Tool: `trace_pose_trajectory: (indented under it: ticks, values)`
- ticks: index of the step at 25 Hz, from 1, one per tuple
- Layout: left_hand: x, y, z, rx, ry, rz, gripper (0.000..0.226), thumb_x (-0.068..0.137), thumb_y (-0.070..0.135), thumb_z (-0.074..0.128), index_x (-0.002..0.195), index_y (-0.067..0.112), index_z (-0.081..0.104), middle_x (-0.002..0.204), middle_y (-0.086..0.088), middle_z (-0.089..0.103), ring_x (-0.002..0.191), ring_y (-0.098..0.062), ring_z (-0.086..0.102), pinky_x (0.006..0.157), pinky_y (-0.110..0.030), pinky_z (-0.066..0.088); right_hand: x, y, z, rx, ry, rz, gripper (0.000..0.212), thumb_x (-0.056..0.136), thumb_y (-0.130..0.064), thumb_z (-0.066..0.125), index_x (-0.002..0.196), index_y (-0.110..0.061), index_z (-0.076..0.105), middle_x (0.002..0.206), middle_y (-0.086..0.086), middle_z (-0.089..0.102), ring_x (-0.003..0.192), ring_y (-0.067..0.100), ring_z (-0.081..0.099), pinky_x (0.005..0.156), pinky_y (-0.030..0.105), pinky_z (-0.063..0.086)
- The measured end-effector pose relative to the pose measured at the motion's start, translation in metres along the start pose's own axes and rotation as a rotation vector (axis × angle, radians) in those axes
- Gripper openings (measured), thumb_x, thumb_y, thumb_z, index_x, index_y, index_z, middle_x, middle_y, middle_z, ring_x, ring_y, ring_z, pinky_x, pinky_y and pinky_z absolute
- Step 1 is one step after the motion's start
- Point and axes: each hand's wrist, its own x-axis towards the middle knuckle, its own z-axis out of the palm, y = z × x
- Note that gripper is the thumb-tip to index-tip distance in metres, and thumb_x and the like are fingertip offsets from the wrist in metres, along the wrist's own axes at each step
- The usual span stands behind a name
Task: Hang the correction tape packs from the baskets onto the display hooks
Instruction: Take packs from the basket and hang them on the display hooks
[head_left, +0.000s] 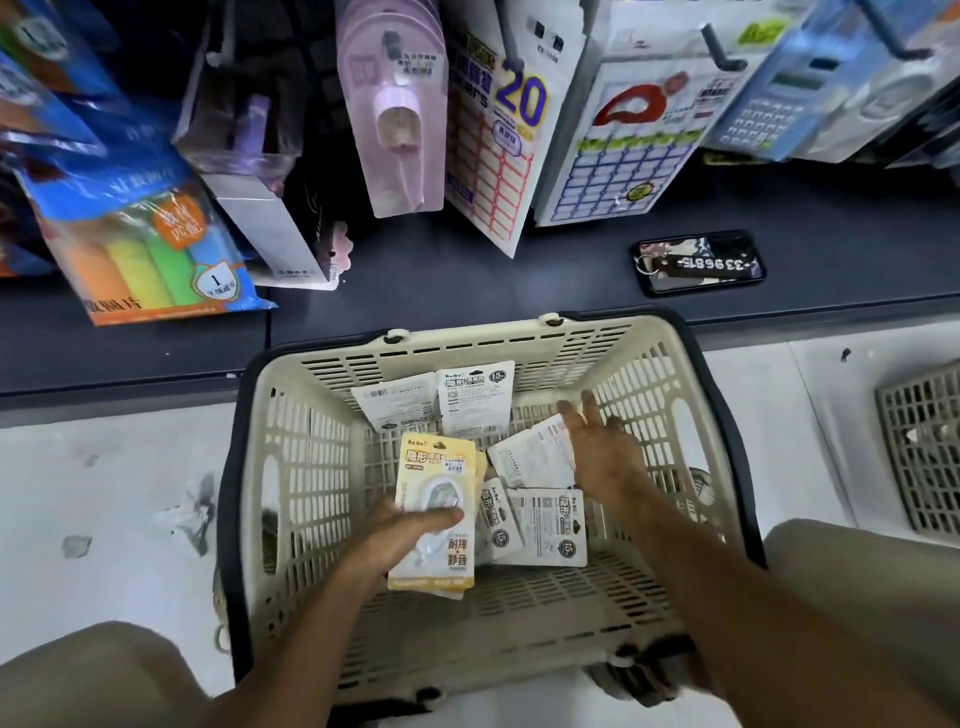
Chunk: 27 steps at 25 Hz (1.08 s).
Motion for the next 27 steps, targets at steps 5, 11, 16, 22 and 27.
trace_pose_trajectory:
  ticks: [5,11,16,22,27]
  values:
    - [0.001,0.004,0.012,-0.002,0.103,0.091,0.053,0.065,0.02,0.095,0.108,0.031,0.066,0.098,0.005,0.079,0.085,-0.015,0.077,0.077,-0.035,0.061,0.021,0.016,-0.019,0.133,-0.173,-0.145,0.049,0.084,-0.012,0.075,0.128,-0.019,0.055,0.112,0.005,0.07,0.087,0.017,0.064,0.067,0.025,0.046]
    - [-0.018,0.03,0.024,-0.108,0.209,0.308,0.062,0.071,0.01,0.091,0.121,0.031,0.06,0.1,0.012,0.076,0.094,-0.011,0.072,0.079,-0.029,0.057,-0.012,0.017,-0.101,0.875,-0.377,-0.173,0.027,0.09,-0.003,0.063,0.102,-0.024,0.076,0.105,-0.008,0.07,0.061,0.004,0.066,0.061,0.022,0.056]
    - [-0.066,0.105,0.047,-0.161,0.103,0.527,0.049,0.073,0.013,0.09,0.105,0.035,0.06,0.082,0.034,0.073,0.075,0.015,0.068,0.052,-0.009,0.051,-0.078,0.032,-0.214,0.92,-0.558,-0.353,0.027,0.087,-0.003,0.055,0.108,-0.002,0.073,0.102,0.011,0.079,0.094,0.027,0.077,0.094,0.041,0.053]
    - [-0.158,0.203,0.061,-0.222,-0.071,0.783,0.045,0.052,0.018,0.086,0.092,0.023,0.065,0.071,0.02,0.075,0.061,0.007,0.068,0.047,-0.013,0.048,-0.176,0.039,-0.304,1.108,-0.01,-0.342,0.044,0.095,-0.026,0.067,0.052,-0.018,0.063,0.051,0.005,0.063,0.034,0.013,0.048,0.039,0.019,0.035]
    - [-0.213,0.242,0.059,-0.343,-0.2,0.859,0.054,0.057,0.018,0.088,0.109,0.017,0.075,0.095,-0.002,0.081,0.089,-0.02,0.074,0.074,-0.033,0.058,-0.217,0.044,-0.32,1.291,0.383,-0.282,0.066,0.096,-0.028,0.068,0.036,-0.02,0.043,0.033,0.001,0.041,0.03,0.013,0.032,0.038,0.02,0.033]
